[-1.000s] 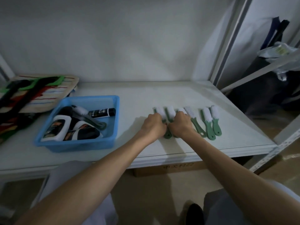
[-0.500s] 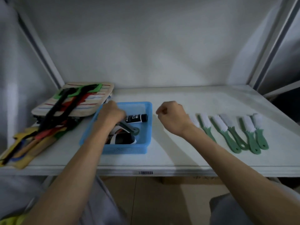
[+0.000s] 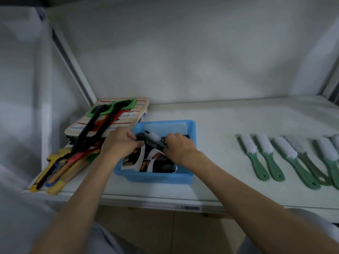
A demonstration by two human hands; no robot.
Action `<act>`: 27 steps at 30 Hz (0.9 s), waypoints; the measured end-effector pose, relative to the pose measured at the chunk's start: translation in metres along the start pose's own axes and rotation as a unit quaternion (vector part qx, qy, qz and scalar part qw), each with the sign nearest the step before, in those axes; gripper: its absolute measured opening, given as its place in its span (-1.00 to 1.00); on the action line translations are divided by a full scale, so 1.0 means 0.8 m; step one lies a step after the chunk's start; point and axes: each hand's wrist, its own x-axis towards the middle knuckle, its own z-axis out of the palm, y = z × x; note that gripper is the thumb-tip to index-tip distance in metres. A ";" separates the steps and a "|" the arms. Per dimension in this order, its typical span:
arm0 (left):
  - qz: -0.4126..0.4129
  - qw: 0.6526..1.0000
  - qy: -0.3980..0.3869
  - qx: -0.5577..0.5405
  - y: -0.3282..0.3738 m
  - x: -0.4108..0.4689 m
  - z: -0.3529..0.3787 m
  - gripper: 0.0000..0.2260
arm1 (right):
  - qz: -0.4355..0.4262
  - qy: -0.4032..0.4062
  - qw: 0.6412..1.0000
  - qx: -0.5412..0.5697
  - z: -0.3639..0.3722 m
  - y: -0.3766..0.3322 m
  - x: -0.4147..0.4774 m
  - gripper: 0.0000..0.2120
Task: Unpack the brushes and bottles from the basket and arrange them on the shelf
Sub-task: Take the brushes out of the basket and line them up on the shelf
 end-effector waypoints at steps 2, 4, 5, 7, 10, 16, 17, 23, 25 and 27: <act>0.042 0.999 -0.024 0.003 0.005 -0.001 0.005 -0.87 | 0.005 -0.018 1.000 0.025 -0.002 0.000 0.006 -0.83; 0.076 0.994 -0.070 0.040 0.011 -0.003 0.013 -0.94 | 0.005 -0.031 0.998 0.054 -0.001 0.000 0.014 -0.89; 0.090 0.990 -0.087 0.064 0.015 -0.006 0.017 -0.96 | 0.011 -0.033 0.997 0.065 0.000 0.001 0.017 -0.86; 0.119 0.982 -0.103 0.101 0.026 -0.009 0.026 -0.93 | 0.024 -0.030 0.995 0.087 0.004 0.003 0.021 -0.78; 0.132 0.971 -0.108 0.165 0.039 -0.005 0.043 -0.85 | 0.033 -0.054 0.991 0.119 0.007 0.006 0.024 -0.76; 0.112 0.958 -0.105 0.242 0.056 0.006 0.071 -0.76 | 0.076 -0.117 0.969 0.203 0.004 0.008 0.030 -0.78; 0.098 0.957 -0.104 0.254 0.059 0.004 0.073 -0.73 | 0.083 -0.123 0.963 0.224 0.003 0.007 0.030 -0.80; 0.069 0.949 -0.117 0.285 0.055 0.009 0.084 -0.62 | 0.120 -0.122 0.927 0.333 -0.020 0.010 0.030 -0.72; 0.074 0.947 -0.117 0.289 0.055 0.007 0.087 -0.49 | 0.122 -0.100 0.926 0.343 -0.023 0.011 0.032 -0.73; 0.076 0.952 -0.112 0.276 0.058 0.007 0.092 -0.52 | 0.134 -0.084 0.922 0.353 -0.026 0.013 0.033 -0.81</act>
